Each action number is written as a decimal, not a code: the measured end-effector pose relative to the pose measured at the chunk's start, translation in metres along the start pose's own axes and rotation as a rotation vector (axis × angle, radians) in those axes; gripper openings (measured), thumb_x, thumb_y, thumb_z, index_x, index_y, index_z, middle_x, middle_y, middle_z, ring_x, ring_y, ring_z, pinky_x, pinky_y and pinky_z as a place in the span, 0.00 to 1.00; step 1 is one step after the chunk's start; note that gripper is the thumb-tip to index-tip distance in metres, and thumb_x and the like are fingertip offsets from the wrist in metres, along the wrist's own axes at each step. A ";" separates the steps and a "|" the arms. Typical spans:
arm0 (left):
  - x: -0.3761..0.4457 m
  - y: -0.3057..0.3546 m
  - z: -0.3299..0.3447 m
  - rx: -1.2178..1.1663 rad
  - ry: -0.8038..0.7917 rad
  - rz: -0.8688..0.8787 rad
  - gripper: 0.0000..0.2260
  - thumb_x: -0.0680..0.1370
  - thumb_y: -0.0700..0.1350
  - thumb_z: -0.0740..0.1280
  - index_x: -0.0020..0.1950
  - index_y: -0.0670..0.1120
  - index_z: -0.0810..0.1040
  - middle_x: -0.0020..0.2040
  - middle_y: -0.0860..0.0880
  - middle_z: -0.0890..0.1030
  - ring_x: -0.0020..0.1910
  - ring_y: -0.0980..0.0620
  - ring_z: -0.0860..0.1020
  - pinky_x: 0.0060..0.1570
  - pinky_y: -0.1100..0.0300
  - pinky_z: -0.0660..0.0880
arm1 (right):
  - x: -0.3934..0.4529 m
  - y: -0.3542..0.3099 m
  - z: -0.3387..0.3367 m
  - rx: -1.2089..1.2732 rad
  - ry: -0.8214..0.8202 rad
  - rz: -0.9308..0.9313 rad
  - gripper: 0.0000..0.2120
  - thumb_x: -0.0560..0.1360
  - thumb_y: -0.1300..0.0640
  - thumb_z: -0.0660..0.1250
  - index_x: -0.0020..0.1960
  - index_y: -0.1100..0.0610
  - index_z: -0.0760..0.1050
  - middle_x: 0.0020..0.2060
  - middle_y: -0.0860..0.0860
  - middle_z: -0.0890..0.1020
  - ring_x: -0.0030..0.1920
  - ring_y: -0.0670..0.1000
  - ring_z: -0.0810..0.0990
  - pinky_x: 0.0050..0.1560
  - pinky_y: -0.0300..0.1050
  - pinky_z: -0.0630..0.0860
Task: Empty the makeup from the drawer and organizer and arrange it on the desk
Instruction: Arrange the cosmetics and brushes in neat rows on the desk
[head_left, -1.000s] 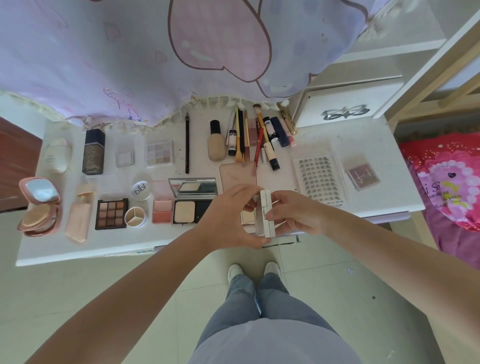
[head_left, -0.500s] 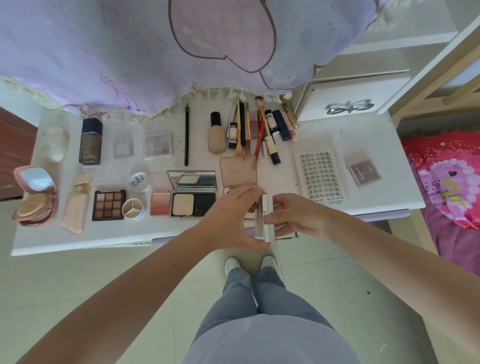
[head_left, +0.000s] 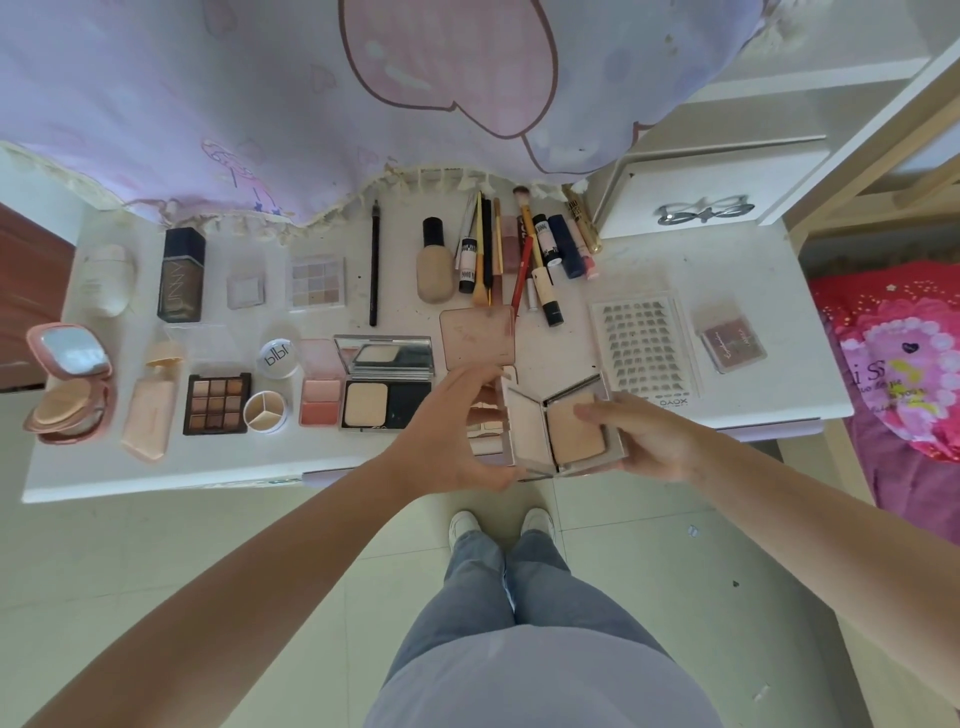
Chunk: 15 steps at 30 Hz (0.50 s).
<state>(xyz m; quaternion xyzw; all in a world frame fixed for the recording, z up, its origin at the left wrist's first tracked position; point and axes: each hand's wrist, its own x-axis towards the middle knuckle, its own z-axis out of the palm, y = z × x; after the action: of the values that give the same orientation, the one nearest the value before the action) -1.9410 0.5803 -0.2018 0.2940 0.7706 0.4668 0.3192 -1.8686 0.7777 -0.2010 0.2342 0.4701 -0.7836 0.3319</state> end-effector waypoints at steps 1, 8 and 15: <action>0.000 -0.003 0.003 -0.022 0.011 -0.022 0.35 0.55 0.54 0.73 0.59 0.51 0.65 0.53 0.59 0.69 0.53 0.64 0.74 0.52 0.77 0.71 | 0.000 -0.001 -0.005 0.001 0.017 -0.001 0.36 0.44 0.46 0.82 0.48 0.58 0.75 0.36 0.51 0.85 0.39 0.49 0.84 0.35 0.41 0.80; 0.004 -0.016 0.027 0.022 0.059 -0.158 0.33 0.64 0.40 0.77 0.65 0.45 0.66 0.59 0.49 0.72 0.48 0.61 0.74 0.45 0.78 0.72 | 0.000 -0.008 -0.013 0.058 0.276 -0.060 0.09 0.73 0.49 0.64 0.47 0.54 0.73 0.44 0.55 0.80 0.45 0.54 0.80 0.55 0.55 0.76; 0.015 -0.027 0.054 0.050 0.181 -0.325 0.30 0.64 0.45 0.77 0.62 0.46 0.68 0.54 0.49 0.74 0.43 0.55 0.76 0.42 0.66 0.75 | 0.021 -0.016 0.016 -0.875 0.533 -0.052 0.17 0.78 0.45 0.55 0.54 0.58 0.70 0.46 0.54 0.77 0.50 0.54 0.74 0.54 0.47 0.70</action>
<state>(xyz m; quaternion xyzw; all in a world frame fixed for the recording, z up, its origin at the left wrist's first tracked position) -1.9134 0.6100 -0.2487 0.1301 0.8448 0.4144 0.3124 -1.8954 0.7625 -0.1990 0.2533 0.8282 -0.4343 0.2476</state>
